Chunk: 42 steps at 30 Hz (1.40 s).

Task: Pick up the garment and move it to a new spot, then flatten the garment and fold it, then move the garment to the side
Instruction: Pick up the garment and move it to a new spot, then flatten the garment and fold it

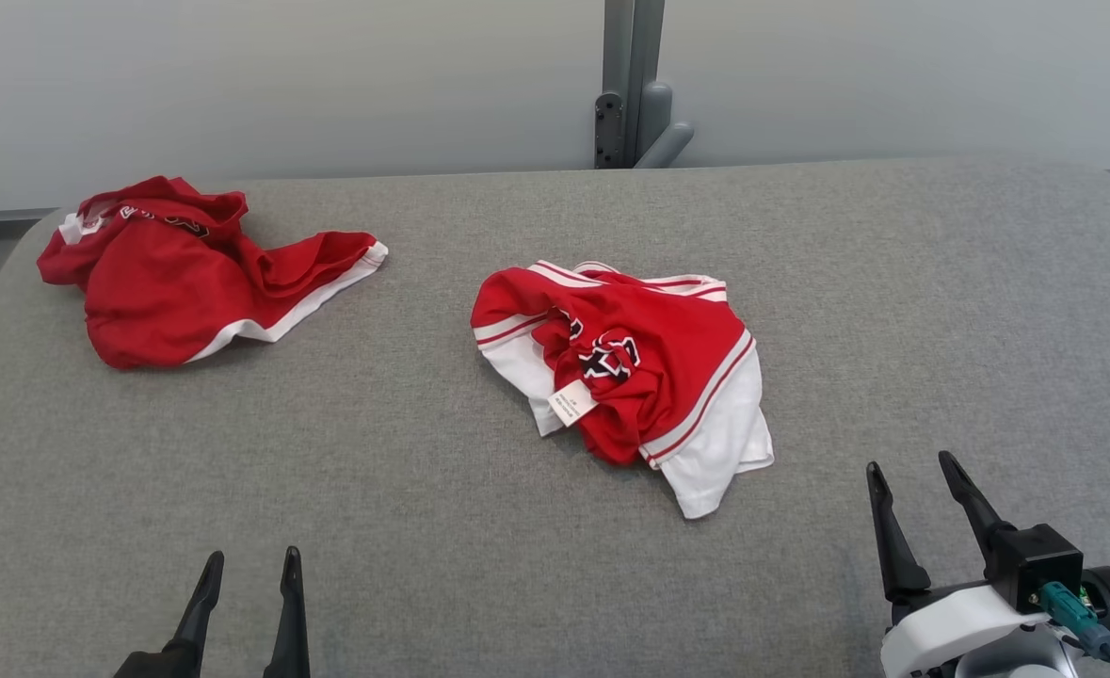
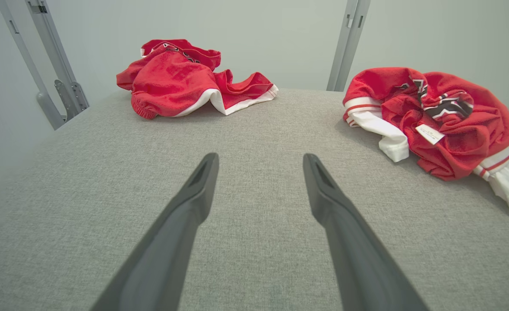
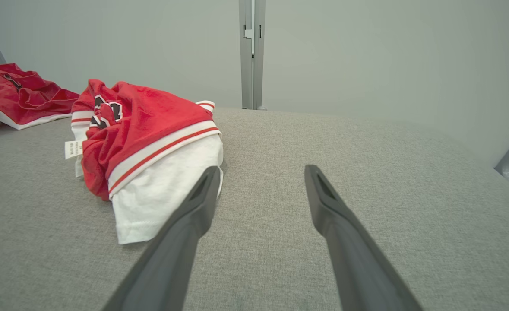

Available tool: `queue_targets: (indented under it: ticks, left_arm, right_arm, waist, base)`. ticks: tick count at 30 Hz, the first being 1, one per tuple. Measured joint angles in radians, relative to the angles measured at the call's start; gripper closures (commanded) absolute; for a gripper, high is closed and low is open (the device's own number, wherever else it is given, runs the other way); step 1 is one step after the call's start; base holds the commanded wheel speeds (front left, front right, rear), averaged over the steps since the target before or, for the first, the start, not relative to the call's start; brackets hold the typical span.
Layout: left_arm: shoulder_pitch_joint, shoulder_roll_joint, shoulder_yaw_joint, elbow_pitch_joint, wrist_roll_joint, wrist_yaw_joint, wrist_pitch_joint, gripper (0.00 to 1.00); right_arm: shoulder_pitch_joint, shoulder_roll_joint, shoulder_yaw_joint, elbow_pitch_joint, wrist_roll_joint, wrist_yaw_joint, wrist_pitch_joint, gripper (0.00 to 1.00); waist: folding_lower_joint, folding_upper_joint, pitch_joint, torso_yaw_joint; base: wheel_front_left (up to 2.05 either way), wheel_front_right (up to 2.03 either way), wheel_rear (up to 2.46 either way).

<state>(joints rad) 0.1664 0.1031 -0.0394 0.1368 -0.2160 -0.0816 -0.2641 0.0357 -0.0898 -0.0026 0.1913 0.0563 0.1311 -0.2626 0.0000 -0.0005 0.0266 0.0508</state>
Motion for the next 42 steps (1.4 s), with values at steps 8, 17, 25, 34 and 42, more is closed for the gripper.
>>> queue_targets:
  ticks: [8, 17, 25, 34, 42]
  left_arm:
    - [0.001, -0.022, 0.03, 0.017, 0.024, -0.039, 0.0, 0.0]
    - [-0.039, -0.029, -0.01, -0.007, 0.032, -0.046, 0.0, 0.0]
    - [-0.188, -0.013, -0.221, 0.032, 0.004, -0.047, 0.012, 0.0]
    - [-0.308, -0.033, -0.396, 0.171, -0.17, -0.048, 0.179, 0.0]
    - [-0.368, -0.05, -0.394, 0.297, -0.32, -0.033, 0.267, 0.0]
  right_arm:
    - [0.0, 0.001, 0.002, 0.003, 0.0, 0.0, 0.0, 0.0]
    - [-0.034, -0.006, 0.019, 0.005, 0.002, 0.0, 0.0, 0.0]
    - [-0.062, -0.006, 0.021, 0.004, 0.013, 0.0, 0.0, 0.0]
    - [-0.074, 0.012, 0.011, 0.003, 0.026, 0.0, 0.0, 0.0]
    - [-0.102, 0.021, 0.004, -0.002, 0.032, 0.0, 0.0, 0.0]
  waist:
    - [0.0, 0.0, 0.0, -0.017]
    - [0.0, 0.0, 0.026, -0.059]
    - [0.0, 0.0, 0.06, -0.149]
    - [0.0, 0.0, 0.115, -0.245]
    - [0.0, 0.0, 0.179, -0.319]
  base:
    - [0.0, 0.0, 0.0]
    - [0.0, 0.0, 0.0]
    - [0.0, 0.0, 0.0]
    - [0.0, 0.0, 0.0]
    - [0.0, 0.0, 0.0]
